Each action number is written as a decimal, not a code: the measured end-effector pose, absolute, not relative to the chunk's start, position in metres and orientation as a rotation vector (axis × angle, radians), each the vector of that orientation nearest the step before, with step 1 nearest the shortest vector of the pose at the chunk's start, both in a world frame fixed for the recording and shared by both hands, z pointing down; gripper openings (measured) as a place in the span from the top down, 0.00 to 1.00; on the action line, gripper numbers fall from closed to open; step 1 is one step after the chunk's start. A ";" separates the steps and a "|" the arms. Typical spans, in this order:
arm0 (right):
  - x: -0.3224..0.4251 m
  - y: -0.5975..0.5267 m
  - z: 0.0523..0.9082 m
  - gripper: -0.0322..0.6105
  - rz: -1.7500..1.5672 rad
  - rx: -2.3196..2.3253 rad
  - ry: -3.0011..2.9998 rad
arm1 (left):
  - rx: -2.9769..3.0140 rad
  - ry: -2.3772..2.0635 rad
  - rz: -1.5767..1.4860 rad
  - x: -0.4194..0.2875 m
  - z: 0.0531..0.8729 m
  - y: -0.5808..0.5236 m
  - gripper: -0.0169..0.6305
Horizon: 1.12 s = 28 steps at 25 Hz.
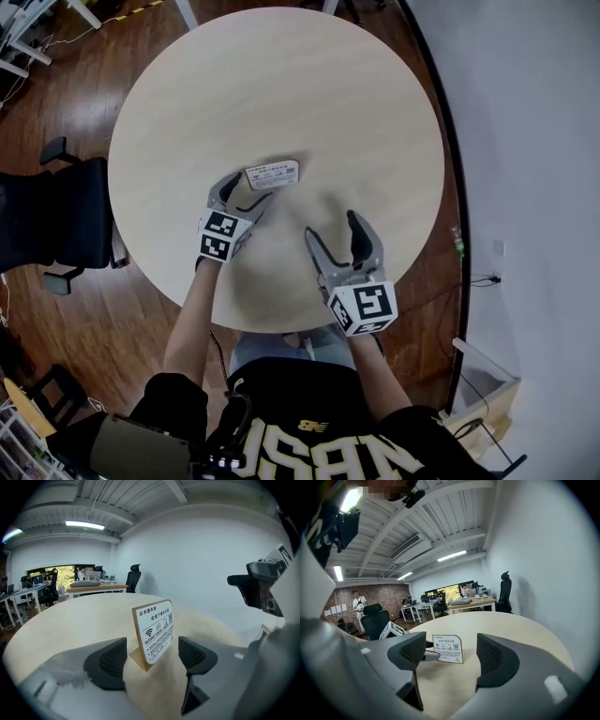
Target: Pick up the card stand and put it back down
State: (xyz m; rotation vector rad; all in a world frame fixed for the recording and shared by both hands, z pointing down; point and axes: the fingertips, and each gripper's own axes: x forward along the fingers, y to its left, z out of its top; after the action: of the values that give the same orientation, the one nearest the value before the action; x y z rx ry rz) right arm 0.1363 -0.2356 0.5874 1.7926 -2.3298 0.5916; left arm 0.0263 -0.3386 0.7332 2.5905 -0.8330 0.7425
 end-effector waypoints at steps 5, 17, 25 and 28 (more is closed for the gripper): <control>0.137 -0.242 0.588 0.42 0.587 1.782 -2.339 | 2.588 -0.793 0.721 0.041 0.740 -0.348 0.50; 0.131 -0.246 0.581 0.42 0.587 1.763 -2.362 | 2.603 -0.652 0.693 0.060 0.735 -0.332 0.95; 0.123 -0.250 0.568 0.42 0.557 1.762 -2.400 | 2.602 -0.700 0.637 0.053 0.707 -0.315 0.95; 0.124 -0.251 0.552 0.42 0.543 1.782 -2.411 | 2.597 -0.777 0.611 0.044 0.678 -0.307 0.95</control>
State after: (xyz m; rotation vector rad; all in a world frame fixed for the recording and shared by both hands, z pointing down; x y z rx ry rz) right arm 0.1237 -0.2514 0.5521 1.7822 -2.4107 0.5429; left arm 0.0440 -0.3067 0.6777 2.5969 -0.7768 0.6110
